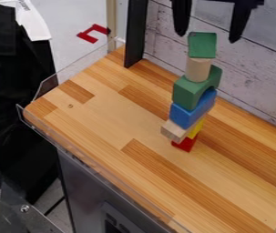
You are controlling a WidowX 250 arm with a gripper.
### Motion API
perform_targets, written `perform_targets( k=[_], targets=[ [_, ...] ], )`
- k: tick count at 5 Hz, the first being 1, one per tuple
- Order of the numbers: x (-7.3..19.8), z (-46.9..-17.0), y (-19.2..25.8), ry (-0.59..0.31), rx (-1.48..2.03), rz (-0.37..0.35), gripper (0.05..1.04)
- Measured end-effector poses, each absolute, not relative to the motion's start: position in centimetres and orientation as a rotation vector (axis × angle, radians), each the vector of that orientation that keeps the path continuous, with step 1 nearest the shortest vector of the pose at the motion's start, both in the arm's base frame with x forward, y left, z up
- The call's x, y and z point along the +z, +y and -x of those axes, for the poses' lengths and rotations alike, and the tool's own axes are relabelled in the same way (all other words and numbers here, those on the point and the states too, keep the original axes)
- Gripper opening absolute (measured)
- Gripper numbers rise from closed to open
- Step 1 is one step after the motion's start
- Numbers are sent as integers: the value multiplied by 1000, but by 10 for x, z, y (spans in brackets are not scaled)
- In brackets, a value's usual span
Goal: Move the green block to the left
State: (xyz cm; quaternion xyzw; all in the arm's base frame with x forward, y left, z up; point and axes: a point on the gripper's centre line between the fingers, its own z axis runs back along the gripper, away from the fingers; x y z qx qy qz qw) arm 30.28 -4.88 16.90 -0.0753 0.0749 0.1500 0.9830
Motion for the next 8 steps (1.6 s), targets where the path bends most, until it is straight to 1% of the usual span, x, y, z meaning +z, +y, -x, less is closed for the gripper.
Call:
perform_targets(
  k=[1, 2, 3, 5, 6, 7, 8],
  targets=[
    [169, -304, -49, 147, 298, 162, 945],
    [162, -305, -49, 157, 308, 171, 654],
    [161, -305, -49, 158, 303, 178, 521],
    [160, -305, -47, 162, 312, 186, 521],
    [167, -303, -38, 158, 336, 159, 521],
    [204, -300, -14, 59, 402, 163, 521],
    [220, -290, 14, 30, 472, 184, 521]
  ],
)
